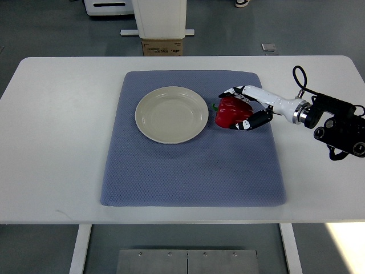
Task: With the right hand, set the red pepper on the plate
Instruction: 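Lift the pepper and carry it onto the cream plate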
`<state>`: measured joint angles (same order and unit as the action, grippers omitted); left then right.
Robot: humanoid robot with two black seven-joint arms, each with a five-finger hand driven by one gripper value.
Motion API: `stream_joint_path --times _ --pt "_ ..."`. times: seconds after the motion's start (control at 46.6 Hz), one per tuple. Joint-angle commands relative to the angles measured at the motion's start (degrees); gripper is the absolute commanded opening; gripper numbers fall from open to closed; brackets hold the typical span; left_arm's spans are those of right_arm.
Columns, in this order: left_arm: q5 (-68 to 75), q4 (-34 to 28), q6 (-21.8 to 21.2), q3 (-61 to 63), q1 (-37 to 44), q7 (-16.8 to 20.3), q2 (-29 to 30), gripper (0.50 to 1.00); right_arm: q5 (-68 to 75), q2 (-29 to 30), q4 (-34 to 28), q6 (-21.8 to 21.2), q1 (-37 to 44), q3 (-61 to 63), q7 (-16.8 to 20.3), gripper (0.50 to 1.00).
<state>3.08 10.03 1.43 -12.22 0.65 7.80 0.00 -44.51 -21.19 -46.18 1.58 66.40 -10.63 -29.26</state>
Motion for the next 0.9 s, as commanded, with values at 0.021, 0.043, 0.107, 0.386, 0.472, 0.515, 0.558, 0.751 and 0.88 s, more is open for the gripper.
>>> stream_joint_path --times 0.021,0.043,0.107,0.386,0.472,0.515,0.558,0.751,0.88 --pt "0.00 -0.01 -0.02 0.00 -0.03 0.02 0.00 1.000 0.21 0.80 0.03 -0.09 1.36 0.00 0.43 0.500" --pt "0.00 -0.01 -0.03 0.00 -0.03 0.02 0.00 1.000 0.30 0.98 0.03 -0.09 1.62 0.00 0.69 0.500" --pt "0.00 -0.01 -0.03 0.00 -0.03 0.02 0.00 1.000 0.74 1.94 0.03 -0.09 2.33 0.00 1.13 0.500" --pt "0.00 -0.01 0.06 0.00 -0.03 0.02 0.00 1.000 1.09 6.33 1.44 -0.18 4.17 0.00 3.07 0.500" --pt "0.00 -0.01 0.06 0.00 -0.03 0.02 0.00 1.000 1.09 7.92 1.62 -0.18 4.96 0.00 4.03 0.500" --pt "0.00 -0.01 -0.03 0.00 -0.03 0.02 0.00 1.000 1.09 8.80 1.62 -0.18 5.49 0.00 4.56 0.500" --pt "0.00 -0.01 0.06 0.00 -0.03 0.02 0.00 1.000 1.18 9.76 1.70 -0.18 5.84 0.00 5.09 0.500" --pt "0.00 -0.01 0.06 0.00 -0.03 0.02 0.00 1.000 1.88 12.93 2.84 -0.26 6.72 0.09 7.20 0.500" --pt "0.00 -0.01 0.06 0.00 -0.03 -0.07 0.00 1.000 1.88 15.12 3.90 -0.35 6.90 0.09 8.60 0.500"
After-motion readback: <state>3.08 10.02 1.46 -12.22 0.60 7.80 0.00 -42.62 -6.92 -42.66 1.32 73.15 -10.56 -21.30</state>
